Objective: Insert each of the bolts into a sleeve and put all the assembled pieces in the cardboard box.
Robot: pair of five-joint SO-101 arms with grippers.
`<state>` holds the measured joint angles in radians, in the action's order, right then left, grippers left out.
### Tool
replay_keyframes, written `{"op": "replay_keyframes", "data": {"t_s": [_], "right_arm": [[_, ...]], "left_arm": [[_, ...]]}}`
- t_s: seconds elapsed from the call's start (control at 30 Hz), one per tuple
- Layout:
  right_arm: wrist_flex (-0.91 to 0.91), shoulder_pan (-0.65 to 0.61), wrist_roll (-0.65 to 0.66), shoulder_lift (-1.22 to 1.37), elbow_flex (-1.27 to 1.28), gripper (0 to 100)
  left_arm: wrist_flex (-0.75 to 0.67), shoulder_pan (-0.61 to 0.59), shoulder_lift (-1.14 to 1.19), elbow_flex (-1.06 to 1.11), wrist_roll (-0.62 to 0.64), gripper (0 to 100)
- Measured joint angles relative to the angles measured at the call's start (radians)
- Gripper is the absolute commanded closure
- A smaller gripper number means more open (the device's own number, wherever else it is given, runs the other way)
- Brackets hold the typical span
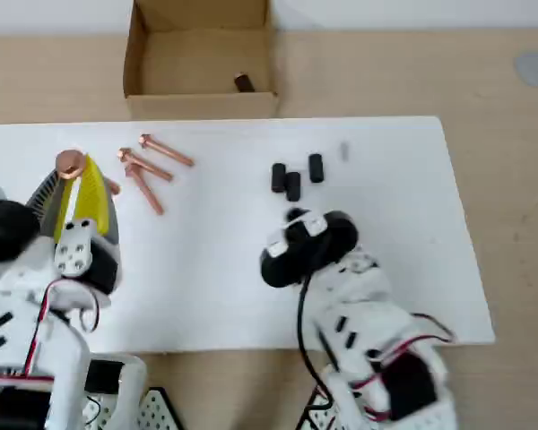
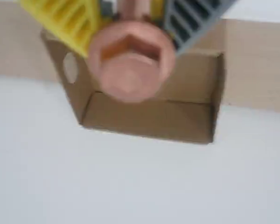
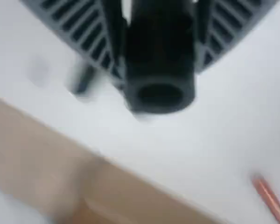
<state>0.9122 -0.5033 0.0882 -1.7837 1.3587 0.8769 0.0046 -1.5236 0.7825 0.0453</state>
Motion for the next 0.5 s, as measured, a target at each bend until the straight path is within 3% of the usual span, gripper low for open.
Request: {"op": "replay_keyframes", "data": {"t_s": [0.2,0.37,0.5], "right_arm": [[-0.316,-0.204,-0.244,-0.021,0.241,98.8],[-0.368,-0.311,-0.333,-0.021,0.261,98.8],[-0.370,-0.338,-0.342,-0.021,0.264,98.8]], "left_arm": [[-0.229,0.130,-0.002,0.206,0.061,100],[-0.499,0.239,0.000,0.342,0.009,100],[-0.543,0.275,-0.002,0.351,-0.071,100]]}}
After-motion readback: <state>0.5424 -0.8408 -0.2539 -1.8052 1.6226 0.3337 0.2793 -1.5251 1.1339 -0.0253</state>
